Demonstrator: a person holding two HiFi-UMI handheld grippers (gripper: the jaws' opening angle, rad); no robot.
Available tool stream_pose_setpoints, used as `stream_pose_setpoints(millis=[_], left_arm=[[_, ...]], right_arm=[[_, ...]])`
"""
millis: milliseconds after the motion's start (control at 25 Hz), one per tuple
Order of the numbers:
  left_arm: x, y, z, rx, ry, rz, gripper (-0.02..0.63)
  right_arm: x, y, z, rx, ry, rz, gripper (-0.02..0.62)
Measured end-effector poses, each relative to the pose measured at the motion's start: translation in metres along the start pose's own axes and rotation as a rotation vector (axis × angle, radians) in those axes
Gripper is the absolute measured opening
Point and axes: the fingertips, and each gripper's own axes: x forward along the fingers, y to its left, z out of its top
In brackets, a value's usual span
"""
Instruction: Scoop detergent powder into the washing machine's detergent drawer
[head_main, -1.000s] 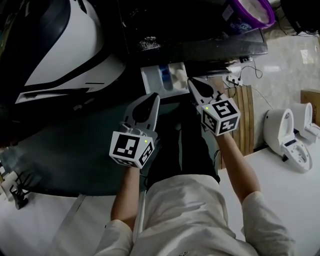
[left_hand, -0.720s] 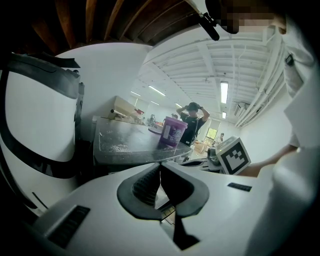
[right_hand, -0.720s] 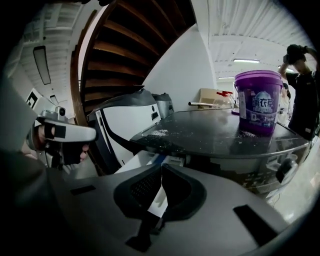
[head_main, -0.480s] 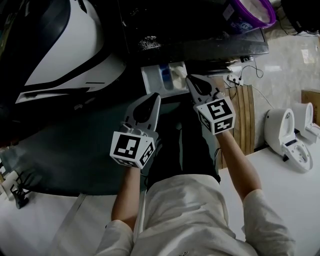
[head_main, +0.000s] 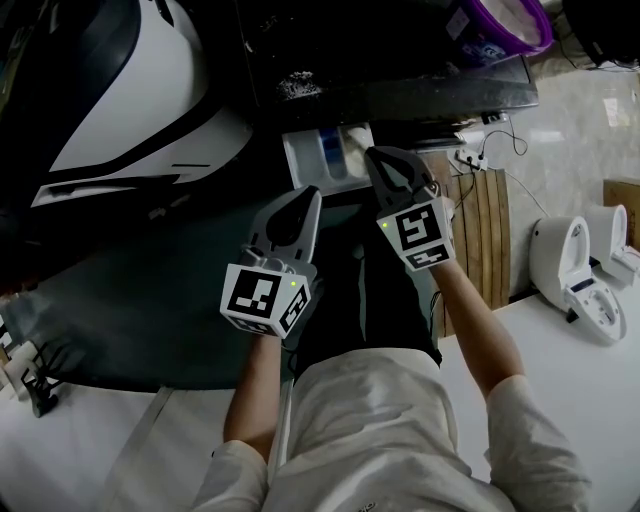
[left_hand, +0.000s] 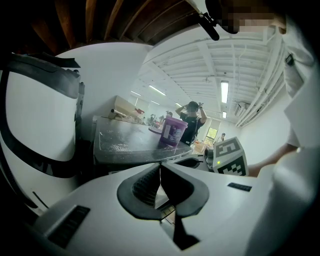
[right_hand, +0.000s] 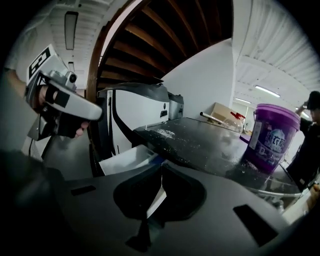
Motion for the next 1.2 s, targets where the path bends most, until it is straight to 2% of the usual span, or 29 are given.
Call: stream_pose_setpoints(millis=[200,600,920,1200], left_arm=[[0.0,0.0,0.001,0.0,-0.002,0.0,0.018],[-0.002,-0.001,0.0,0.006,-0.001,0.0,0.018],[-0.003,-0.004,0.001,0.01,-0.005,-0.007,0.018],[-0.005,-0.006,-0.001,0.014,-0.002,-0.01,0.018]], right_arm=[[0.0,0.007,-0.002,-0.112,0.0,-0.025,0.011],[-0.003,0.017,0.001,-0.234,-0.013,-0.055,0.011],[-0.01,0.03,0.005,-0.426,-0.015,-0.096,0.011],[-0.014,0.032,0.001,-0.517,0.0,-0.127,0.011]])
